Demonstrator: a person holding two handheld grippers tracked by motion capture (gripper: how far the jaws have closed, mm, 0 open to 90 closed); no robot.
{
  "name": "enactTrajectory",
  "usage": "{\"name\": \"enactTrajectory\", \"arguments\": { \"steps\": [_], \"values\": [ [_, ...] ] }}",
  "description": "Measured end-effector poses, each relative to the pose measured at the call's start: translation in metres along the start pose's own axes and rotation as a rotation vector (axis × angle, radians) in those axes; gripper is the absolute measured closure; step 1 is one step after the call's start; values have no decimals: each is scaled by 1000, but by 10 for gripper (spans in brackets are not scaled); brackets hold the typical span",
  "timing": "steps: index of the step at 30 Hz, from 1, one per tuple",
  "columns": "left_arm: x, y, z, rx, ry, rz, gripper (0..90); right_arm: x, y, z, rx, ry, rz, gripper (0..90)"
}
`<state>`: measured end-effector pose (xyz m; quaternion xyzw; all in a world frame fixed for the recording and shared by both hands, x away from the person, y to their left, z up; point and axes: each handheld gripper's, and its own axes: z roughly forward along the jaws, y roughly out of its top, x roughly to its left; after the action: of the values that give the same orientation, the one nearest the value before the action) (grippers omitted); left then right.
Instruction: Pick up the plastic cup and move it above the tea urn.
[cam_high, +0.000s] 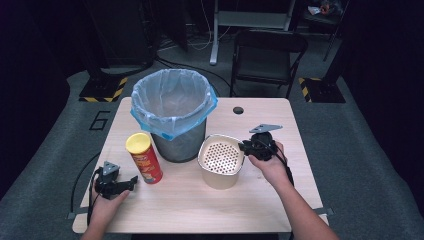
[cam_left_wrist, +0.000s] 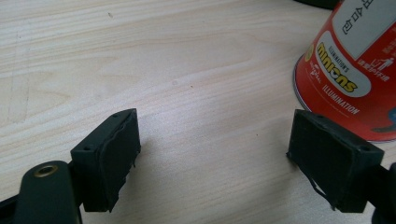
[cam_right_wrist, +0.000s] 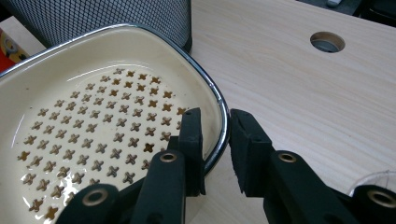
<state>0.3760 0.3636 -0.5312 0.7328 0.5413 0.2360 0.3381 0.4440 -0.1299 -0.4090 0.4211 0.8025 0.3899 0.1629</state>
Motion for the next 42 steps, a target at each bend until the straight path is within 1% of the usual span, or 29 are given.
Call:
{"name": "enactTrajectory", "arguments": {
  "steps": [3,6,10,12,13,15,17,18,19,20,24,26,33,36,38,39,42],
  "values": [
    [0,0,0,0,0,0,164,0,-2,-3,2,4,-2,753],
    [0,0,0,0,0,0,164,0,-7,-10,11,15,-8,774],
    [0,0,0,0,0,0,164,1,-12,-17,15,12,-20,775],
    [0,0,0,0,1,2,164,2,-18,-24,14,28,-24,793],
    [0,0,0,0,1,2,164,2,-18,-24,14,28,-24,793],
    [0,0,0,1,3,6,164,3,-22,-29,17,43,-40,797],
    [0,0,0,1,3,6,164,4,-24,-30,17,47,-41,797],
    [0,0,0,0,4,6,164,5,-26,-33,20,55,-52,799],
    [0,0,0,0,4,6,164,5,-26,-33,20,55,-52,799],
    [0,0,0,0,1,1,164,5,-27,-35,22,68,-55,800],
    [0,0,0,0,1,0,164,6,-28,-36,26,78,-66,800],
    [0,0,0,0,2,2,164,6,-27,-36,28,79,-60,802],
    [0,0,0,1,3,6,163,6,-29,-37,25,92,-61,804],
    [0,0,0,0,1,1,164,7,-30,-38,23,102,-67,805],
    [0,0,0,0,1,2,164,8,-31,-39,25,105,-63,806],
    [0,0,0,0,1,2,164,8,-31,-39,23,111,-72,807],
    [0,0,0,0,3,5,164,9,-32,-39,21,111,-66,805]
  ]
}}
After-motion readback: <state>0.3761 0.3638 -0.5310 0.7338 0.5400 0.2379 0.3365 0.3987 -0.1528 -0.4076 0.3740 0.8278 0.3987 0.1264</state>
